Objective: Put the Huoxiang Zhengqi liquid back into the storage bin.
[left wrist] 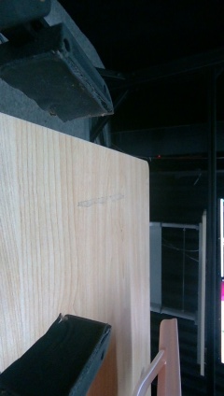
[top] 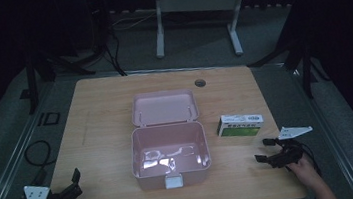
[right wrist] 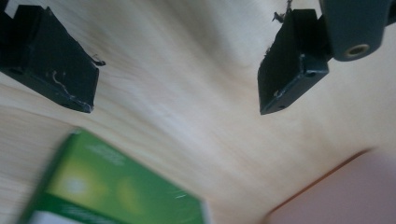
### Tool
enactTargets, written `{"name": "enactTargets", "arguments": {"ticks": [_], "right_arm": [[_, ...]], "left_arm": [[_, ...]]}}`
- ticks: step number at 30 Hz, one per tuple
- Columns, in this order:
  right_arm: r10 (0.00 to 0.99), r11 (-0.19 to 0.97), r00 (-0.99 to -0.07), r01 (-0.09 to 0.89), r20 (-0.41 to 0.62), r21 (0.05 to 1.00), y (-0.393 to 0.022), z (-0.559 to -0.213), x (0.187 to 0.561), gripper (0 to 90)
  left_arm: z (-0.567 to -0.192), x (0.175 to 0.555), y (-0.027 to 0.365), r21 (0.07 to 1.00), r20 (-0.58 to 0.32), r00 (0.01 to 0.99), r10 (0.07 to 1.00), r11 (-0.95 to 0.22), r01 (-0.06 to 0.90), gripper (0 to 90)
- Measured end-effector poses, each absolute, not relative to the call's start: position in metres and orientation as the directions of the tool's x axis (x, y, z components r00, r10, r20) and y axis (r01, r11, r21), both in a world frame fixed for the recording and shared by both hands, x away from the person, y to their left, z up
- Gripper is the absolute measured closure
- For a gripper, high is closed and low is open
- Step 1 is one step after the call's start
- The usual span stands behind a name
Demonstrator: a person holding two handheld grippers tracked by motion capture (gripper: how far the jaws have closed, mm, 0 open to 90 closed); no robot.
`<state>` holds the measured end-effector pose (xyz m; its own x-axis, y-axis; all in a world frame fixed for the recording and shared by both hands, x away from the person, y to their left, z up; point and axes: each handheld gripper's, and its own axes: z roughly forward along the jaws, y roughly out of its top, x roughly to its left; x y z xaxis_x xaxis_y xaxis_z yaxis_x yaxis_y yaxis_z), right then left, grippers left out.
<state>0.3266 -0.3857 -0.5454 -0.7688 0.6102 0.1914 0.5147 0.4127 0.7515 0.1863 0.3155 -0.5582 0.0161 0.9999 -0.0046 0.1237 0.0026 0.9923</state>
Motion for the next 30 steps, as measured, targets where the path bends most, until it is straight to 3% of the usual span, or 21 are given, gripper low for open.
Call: {"name": "enactTargets", "arguments": {"ticks": [6, 15, 30], "right_arm": [[0.552, 0.552, -0.823, 0.481, 0.134, 0.681, -0.383, -0.539, 0.329, 12.3], [0.455, 0.787, -0.890, 0.412, 0.019, 0.459, -0.372, -0.525, 0.327, 12.6], [0.300, 0.949, -0.950, 0.288, -0.088, 0.130, -0.347, -0.505, 0.326, 13.0]], "left_arm": [[-0.558, 0.186, 0.315, 0.992, -0.004, 0.017, 1.000, 0.002, 0.123, 0.2], [-0.558, 0.186, 0.315, 0.992, 0.001, 0.020, 1.000, -0.004, 0.127, 0.2], [-0.558, 0.186, 0.315, 0.992, 0.000, 0.024, 1.000, -0.003, 0.128, 0.2]]}}
